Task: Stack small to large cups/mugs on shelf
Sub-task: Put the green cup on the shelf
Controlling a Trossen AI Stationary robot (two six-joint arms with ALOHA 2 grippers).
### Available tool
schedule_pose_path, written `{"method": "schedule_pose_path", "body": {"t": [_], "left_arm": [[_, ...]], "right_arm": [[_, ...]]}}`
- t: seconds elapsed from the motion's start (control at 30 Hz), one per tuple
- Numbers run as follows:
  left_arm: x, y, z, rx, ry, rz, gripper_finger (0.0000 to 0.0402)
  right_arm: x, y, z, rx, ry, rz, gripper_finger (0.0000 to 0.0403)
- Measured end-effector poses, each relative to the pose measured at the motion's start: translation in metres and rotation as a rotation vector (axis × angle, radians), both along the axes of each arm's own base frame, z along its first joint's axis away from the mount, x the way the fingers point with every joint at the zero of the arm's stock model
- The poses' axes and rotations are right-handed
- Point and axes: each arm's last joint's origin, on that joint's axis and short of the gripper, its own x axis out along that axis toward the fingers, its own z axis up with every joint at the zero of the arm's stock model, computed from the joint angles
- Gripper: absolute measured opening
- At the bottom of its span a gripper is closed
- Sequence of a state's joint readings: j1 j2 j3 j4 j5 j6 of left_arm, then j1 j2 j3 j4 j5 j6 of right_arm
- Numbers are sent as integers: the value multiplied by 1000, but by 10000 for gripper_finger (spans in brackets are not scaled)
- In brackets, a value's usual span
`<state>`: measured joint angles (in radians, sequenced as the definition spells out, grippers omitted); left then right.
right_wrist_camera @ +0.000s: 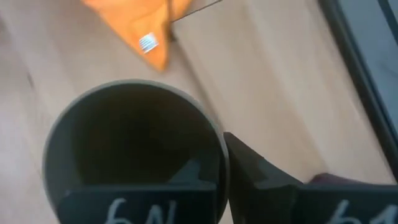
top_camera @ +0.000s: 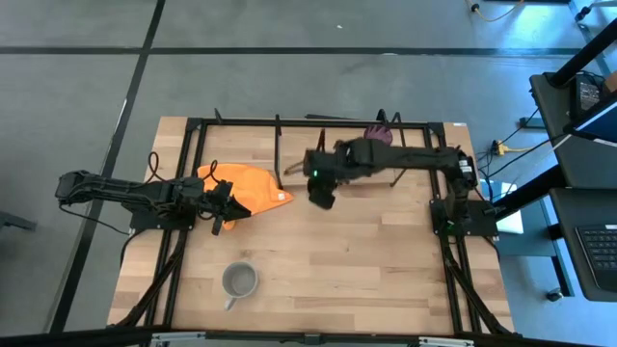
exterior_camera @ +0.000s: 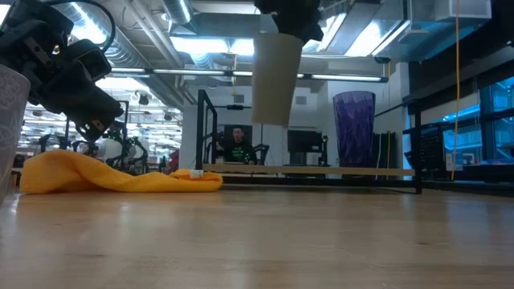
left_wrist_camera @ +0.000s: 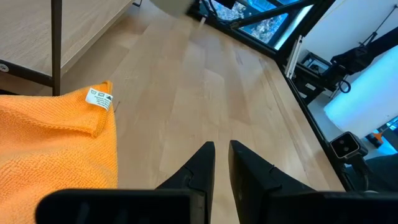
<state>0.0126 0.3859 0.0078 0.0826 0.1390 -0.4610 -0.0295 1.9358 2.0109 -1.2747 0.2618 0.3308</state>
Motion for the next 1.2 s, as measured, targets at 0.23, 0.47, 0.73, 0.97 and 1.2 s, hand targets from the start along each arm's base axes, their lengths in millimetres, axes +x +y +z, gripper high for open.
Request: {"method": "schedule_pose_path", "body": {"t": [0.23,0.47,0.73,0.97,1.2], "left_arm": [[0,0,0,0,0,0,41],[0,0,0,0,0,0,41],[0,0,0,0,0,0,41],[0,0,0,0,0,0,41],[0,0,0,0,0,0,41]], "right_arm": [[-12,-57,9,16,30,-99,8],[-22,-97,8,40,36,-140,8],[-36,-142,4,58,25,-168,8],[-44,-161,-9,117,44,-143,9],[-46,-165,-15,114,67,-100,9]]}}
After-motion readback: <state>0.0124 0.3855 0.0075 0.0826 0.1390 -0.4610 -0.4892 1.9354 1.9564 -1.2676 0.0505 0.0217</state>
